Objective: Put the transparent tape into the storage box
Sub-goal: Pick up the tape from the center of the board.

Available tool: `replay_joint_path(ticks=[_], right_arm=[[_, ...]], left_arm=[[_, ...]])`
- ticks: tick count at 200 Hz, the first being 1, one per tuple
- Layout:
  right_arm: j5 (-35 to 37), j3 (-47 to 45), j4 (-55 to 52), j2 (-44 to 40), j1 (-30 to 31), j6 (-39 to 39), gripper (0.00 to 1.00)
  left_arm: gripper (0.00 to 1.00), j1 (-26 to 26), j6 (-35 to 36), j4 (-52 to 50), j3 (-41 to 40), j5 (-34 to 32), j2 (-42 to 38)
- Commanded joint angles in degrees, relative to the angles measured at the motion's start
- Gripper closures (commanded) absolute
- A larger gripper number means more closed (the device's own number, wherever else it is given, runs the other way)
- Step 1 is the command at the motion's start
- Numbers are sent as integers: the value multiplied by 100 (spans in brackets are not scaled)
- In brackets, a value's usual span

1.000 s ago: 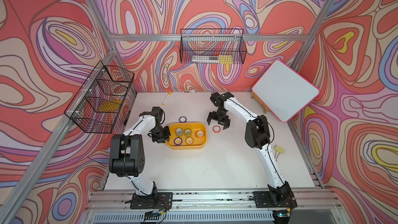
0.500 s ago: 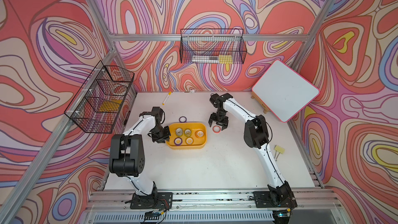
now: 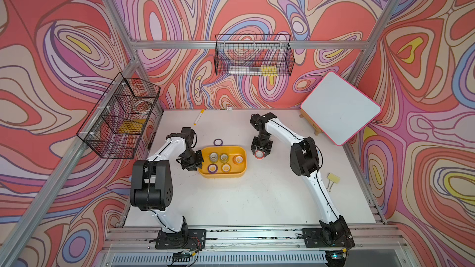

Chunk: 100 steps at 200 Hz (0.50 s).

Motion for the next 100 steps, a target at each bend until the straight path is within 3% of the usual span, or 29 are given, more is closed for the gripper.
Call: replay_joint_path(ticks=[1,100], right_arm=[[102,-99,-35,172,-4,-17,44],[84,-471,39,-301,-6,-60,56]], left_arm=[[70,-6,70,1,-52,-106,-111],[70,-6,55,68,-111,-90,-134]])
